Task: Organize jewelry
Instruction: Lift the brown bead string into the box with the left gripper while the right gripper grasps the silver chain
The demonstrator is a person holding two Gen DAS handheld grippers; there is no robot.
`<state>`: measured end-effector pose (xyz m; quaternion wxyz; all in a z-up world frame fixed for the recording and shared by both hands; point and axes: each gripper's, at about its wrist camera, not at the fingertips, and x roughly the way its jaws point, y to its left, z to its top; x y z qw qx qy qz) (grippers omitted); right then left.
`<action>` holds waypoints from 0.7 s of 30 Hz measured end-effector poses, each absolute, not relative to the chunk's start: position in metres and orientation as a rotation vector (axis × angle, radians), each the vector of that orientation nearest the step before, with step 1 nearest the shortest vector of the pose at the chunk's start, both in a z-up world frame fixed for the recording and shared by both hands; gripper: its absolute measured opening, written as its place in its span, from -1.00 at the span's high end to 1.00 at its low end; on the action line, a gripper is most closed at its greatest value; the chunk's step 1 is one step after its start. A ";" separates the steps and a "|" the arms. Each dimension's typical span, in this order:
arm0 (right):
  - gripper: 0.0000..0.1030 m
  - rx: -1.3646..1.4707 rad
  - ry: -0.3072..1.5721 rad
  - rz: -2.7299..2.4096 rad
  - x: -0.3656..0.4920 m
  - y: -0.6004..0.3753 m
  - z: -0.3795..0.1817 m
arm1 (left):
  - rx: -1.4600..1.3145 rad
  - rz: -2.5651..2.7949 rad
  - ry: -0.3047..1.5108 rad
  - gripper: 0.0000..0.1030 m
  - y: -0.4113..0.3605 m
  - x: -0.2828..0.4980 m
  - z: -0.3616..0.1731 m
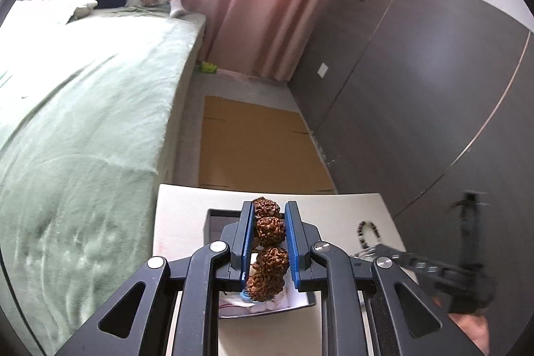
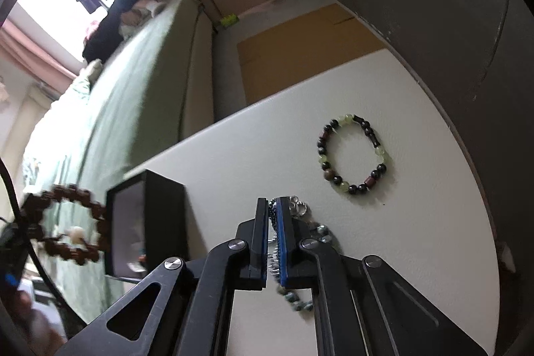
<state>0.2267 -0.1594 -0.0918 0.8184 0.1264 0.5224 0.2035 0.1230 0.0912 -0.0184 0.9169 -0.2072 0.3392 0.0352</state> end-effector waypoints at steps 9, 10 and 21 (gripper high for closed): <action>0.88 0.342 1.012 0.514 0.203 -0.174 -0.059 | -0.363 0.082 0.786 0.63 0.076 0.137 -0.038; 0.88 0.349 1.005 0.518 0.201 -0.177 -0.056 | -0.363 0.064 0.813 0.63 0.072 0.140 -0.042; 0.91 0.388 0.982 0.550 0.201 -0.172 -0.045 | -0.484 0.006 0.810 0.10 0.080 0.139 -0.040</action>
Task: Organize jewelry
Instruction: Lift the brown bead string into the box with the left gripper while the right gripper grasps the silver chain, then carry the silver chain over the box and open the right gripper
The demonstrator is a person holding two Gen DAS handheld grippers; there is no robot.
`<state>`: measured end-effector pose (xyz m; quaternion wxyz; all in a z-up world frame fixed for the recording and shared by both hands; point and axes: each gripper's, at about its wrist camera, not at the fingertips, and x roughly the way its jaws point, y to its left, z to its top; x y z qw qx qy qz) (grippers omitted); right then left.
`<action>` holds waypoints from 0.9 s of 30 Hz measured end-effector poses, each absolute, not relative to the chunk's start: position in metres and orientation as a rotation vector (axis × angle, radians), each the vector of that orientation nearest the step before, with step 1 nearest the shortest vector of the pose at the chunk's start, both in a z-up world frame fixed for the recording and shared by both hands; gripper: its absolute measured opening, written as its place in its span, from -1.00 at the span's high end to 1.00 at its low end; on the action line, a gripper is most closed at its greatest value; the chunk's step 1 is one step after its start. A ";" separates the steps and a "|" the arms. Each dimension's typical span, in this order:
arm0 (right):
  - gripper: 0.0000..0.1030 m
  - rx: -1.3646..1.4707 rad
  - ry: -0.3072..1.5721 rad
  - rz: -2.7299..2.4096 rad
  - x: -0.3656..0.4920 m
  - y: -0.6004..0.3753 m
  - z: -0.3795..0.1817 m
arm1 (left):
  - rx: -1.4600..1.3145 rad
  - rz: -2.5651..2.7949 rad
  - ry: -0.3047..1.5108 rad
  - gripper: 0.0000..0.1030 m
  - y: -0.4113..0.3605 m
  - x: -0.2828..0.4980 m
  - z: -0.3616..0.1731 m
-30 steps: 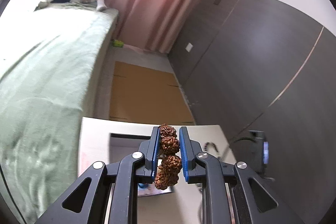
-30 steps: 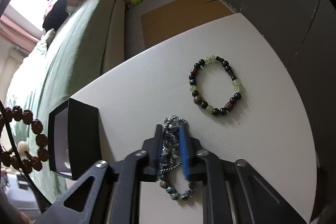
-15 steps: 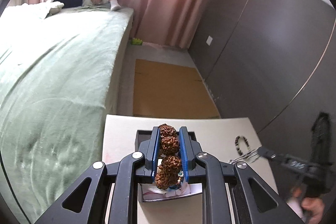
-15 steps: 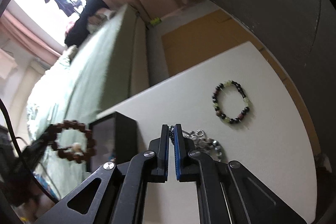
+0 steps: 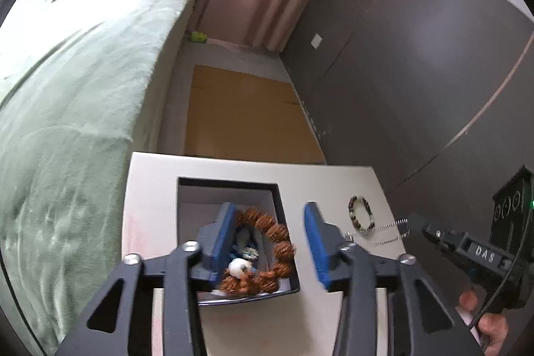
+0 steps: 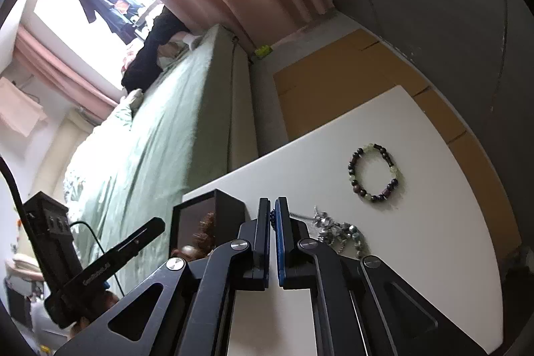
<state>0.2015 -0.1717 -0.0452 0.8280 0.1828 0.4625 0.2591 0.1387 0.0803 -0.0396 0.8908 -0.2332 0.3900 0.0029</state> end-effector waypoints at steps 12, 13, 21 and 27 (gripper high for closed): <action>0.91 0.369 0.837 0.613 0.183 -0.161 0.002 | -0.567 0.038 0.729 0.10 0.115 0.121 -0.017; 0.91 0.368 0.826 0.614 0.182 -0.161 0.007 | -0.571 0.040 0.720 0.10 0.118 0.119 -0.014; 0.92 0.325 0.721 0.605 0.179 -0.149 0.069 | -0.628 0.067 0.656 0.10 0.149 0.101 -0.001; 0.92 0.275 0.609 0.589 0.169 -0.129 0.131 | -0.693 0.082 0.616 0.10 0.169 0.091 0.002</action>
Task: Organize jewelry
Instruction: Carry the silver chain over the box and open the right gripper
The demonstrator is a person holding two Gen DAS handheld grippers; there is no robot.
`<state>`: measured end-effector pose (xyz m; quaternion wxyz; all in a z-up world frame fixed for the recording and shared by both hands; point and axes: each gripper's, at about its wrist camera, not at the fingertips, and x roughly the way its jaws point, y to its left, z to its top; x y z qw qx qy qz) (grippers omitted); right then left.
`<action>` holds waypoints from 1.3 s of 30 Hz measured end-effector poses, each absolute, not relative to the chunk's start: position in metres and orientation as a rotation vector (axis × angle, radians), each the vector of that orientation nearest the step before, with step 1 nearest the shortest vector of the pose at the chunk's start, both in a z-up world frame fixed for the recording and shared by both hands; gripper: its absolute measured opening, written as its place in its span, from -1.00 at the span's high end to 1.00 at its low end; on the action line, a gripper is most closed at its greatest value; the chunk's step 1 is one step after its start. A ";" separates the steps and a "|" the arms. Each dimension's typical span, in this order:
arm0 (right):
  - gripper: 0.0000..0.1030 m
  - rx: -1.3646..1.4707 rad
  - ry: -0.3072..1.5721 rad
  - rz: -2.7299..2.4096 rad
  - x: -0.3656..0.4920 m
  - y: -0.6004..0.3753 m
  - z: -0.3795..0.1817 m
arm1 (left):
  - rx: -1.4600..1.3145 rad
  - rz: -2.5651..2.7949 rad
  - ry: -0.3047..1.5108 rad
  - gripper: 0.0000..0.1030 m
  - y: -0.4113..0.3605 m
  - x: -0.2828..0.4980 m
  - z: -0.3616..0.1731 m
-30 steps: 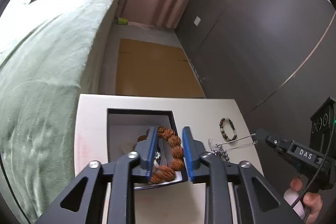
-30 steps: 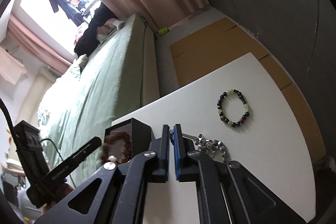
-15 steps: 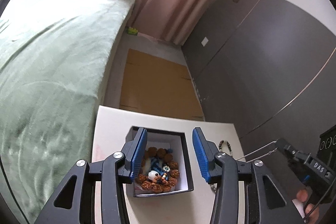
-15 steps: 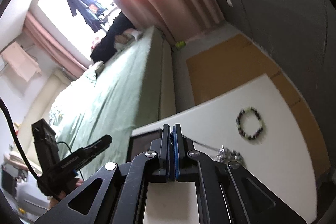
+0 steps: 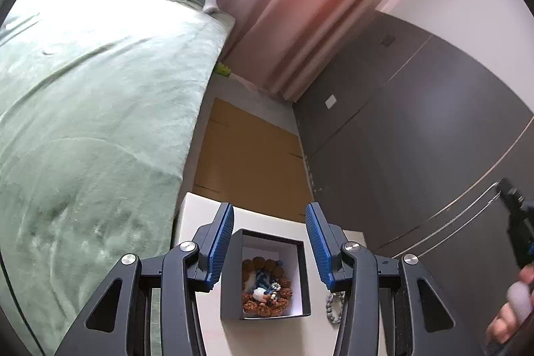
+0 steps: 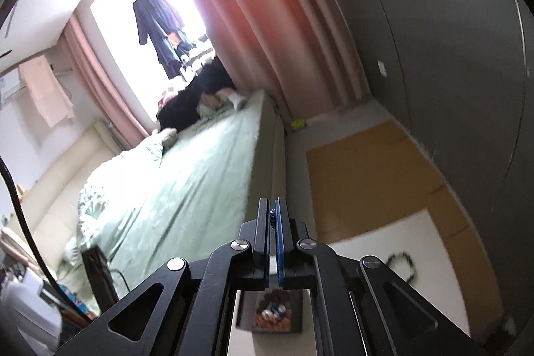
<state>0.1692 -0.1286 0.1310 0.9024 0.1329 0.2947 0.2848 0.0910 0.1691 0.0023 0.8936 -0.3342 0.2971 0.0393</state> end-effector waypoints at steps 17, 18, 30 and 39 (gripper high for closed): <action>0.92 0.139 0.416 0.612 0.141 -0.051 0.244 | -0.794 0.100 0.535 0.10 0.214 0.061 0.012; 0.92 0.132 0.416 0.617 0.141 -0.045 0.244 | -0.798 0.103 0.532 0.10 0.216 0.060 0.012; 0.92 0.078 0.560 0.712 0.148 0.013 0.183 | -0.836 0.142 0.509 0.10 0.238 0.048 0.011; 0.92 0.056 0.640 0.745 0.154 0.026 0.139 | -0.830 0.145 0.518 0.10 0.239 0.049 0.011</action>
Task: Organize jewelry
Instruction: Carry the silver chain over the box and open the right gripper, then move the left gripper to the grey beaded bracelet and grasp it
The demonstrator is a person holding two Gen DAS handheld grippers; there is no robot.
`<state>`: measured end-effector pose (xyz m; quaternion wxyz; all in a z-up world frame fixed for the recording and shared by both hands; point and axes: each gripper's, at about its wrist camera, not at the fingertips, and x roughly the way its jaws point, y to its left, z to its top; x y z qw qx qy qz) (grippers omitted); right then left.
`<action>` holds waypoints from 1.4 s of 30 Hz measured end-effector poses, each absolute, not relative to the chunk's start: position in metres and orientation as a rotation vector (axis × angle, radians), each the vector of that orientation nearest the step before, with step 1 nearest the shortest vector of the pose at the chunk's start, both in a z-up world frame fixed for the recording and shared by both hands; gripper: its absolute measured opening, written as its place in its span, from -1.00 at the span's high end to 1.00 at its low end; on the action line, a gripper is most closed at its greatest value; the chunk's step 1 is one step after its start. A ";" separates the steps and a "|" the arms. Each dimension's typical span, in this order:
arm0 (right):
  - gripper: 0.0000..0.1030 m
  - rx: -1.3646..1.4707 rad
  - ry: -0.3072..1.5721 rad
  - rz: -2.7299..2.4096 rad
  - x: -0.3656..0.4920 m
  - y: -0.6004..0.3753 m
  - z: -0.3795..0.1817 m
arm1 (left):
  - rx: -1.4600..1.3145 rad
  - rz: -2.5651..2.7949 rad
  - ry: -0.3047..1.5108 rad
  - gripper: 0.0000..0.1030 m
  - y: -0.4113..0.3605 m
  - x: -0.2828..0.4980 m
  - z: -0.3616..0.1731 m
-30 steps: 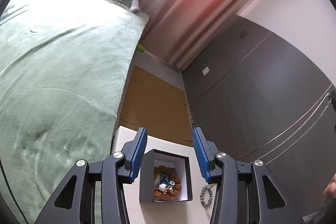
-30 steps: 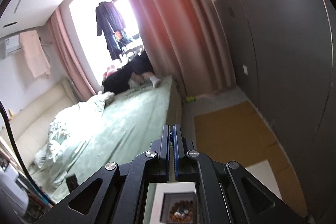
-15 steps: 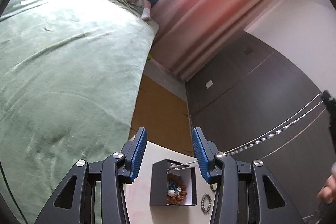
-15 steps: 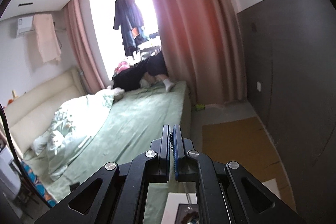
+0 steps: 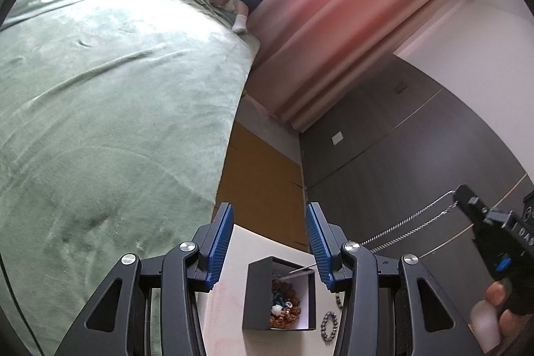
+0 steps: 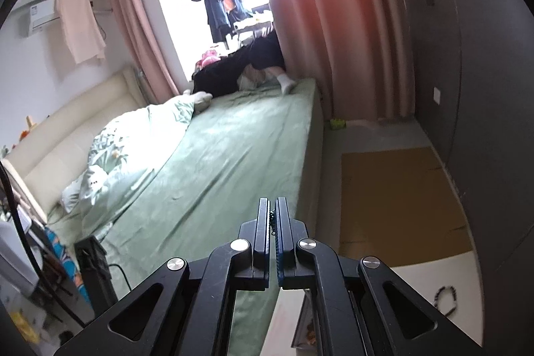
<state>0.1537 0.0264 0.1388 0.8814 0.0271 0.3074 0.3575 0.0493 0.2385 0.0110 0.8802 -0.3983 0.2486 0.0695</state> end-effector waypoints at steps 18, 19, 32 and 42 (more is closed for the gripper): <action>-0.17 0.193 0.931 0.763 0.192 -0.003 0.006 | -0.782 0.173 0.580 0.10 0.221 0.068 0.000; -0.17 0.196 0.928 0.768 0.191 -0.008 0.002 | -0.771 0.173 0.589 0.10 0.217 0.071 0.000; -0.21 0.309 0.919 0.609 0.201 -0.124 -0.001 | -0.663 0.085 0.684 0.10 0.153 0.106 -0.009; -0.47 0.417 0.971 0.534 0.189 -0.192 -0.027 | -0.544 -0.031 0.768 0.10 0.078 0.131 -0.018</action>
